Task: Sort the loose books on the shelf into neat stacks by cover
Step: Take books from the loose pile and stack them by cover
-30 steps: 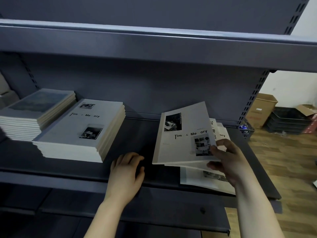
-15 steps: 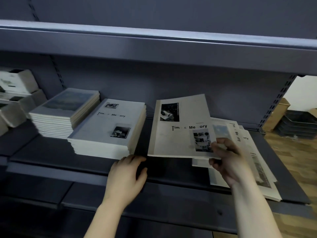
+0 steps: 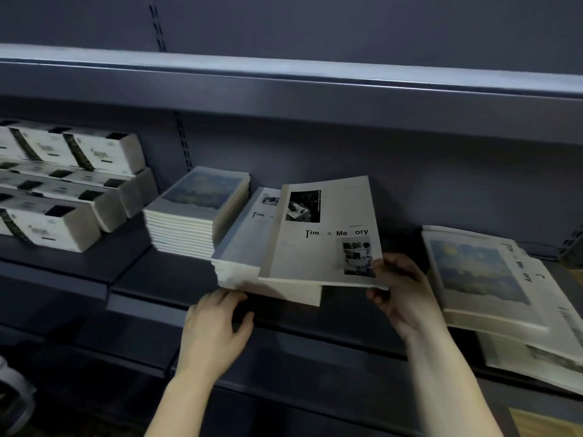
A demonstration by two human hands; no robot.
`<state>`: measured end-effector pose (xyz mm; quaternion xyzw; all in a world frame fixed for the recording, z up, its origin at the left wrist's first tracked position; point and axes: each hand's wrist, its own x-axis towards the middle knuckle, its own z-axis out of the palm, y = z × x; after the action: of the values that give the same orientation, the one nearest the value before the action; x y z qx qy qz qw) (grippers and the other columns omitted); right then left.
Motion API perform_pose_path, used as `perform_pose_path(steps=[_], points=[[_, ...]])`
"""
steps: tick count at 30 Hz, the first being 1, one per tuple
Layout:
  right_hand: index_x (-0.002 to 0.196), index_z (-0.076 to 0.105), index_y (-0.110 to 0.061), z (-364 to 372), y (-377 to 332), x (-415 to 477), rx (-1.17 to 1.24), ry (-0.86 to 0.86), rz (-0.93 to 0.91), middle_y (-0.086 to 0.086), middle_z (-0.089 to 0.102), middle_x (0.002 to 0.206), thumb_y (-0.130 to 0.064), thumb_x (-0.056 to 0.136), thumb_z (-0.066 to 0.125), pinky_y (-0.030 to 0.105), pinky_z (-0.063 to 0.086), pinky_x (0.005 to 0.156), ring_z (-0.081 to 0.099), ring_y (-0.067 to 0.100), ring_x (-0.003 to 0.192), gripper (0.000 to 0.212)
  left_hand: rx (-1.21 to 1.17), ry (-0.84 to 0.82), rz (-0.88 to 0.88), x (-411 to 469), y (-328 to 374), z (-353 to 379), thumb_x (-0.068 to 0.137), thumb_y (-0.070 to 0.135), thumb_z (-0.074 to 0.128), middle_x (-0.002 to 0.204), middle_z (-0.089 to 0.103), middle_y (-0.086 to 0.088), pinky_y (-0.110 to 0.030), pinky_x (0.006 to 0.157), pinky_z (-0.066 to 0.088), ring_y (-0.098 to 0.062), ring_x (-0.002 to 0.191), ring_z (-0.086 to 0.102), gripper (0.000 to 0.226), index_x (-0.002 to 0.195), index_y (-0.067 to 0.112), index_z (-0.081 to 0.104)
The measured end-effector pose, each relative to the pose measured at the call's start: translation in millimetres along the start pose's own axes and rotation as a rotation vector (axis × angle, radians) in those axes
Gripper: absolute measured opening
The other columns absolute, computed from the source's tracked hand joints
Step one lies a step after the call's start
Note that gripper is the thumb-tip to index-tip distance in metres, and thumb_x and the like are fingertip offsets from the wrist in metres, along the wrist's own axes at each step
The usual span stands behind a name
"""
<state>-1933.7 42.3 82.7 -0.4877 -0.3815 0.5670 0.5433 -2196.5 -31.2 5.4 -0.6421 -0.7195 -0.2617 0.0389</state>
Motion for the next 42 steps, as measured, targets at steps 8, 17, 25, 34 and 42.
perform_pose_path(steps=[8,17,25,34,42], points=[[0.09,0.058,-0.013,40,7,6,-0.05,0.051,0.025,0.011,0.065,0.087,-0.005,0.095,0.055,0.023,0.048,0.045,0.059,0.016,0.049,0.009,0.063,0.017,-0.025,11,-41,-1,0.074,0.058,0.045,0.102,0.064,0.004,-0.036,0.073,0.04,-0.023,0.094,0.057,0.047,0.097,0.025,0.07],[0.101,0.064,-0.01,68,18,10,-0.332,0.038,-0.086,0.01,0.069,0.094,-0.015,0.094,0.06,0.022,0.047,0.047,0.063,0.016,0.054,0.01,0.067,-0.003,0.037,22,-48,-2,0.069,0.063,0.047,0.09,0.061,0.008,-0.033,0.066,0.035,-0.023,0.087,0.055,0.044,0.084,0.027,0.067],[0.082,0.069,-0.021,79,23,10,-0.835,0.081,-0.252,-0.008,0.068,0.078,-0.029,0.091,0.062,0.027,0.052,0.061,0.062,0.005,0.072,0.014,0.002,0.047,0.108,24,-54,2,0.071,0.059,0.052,0.082,0.057,0.008,-0.031,0.064,0.034,-0.022,0.082,0.054,0.038,0.079,0.025,0.065],[0.101,0.072,-0.018,83,30,11,-0.824,0.156,-0.248,-0.008,0.067,0.082,-0.026,0.091,0.061,0.021,0.049,0.061,0.064,0.01,0.078,0.017,0.024,0.006,0.126,28,-57,-1,0.07,0.063,0.051,0.083,0.058,0.009,-0.03,0.063,0.033,-0.021,0.082,0.054,0.04,0.08,0.026,0.065],[0.132,0.057,-0.016,85,30,11,-0.869,0.167,-0.27,0.002,0.07,0.109,-0.026,0.092,0.063,0.016,0.042,0.067,0.06,0.008,0.085,0.041,0.027,0.029,0.155,27,-57,-1,0.071,0.06,0.051,0.081,0.058,0.008,-0.031,0.062,0.034,-0.022,0.08,0.053,0.04,0.079,0.024,0.065]])
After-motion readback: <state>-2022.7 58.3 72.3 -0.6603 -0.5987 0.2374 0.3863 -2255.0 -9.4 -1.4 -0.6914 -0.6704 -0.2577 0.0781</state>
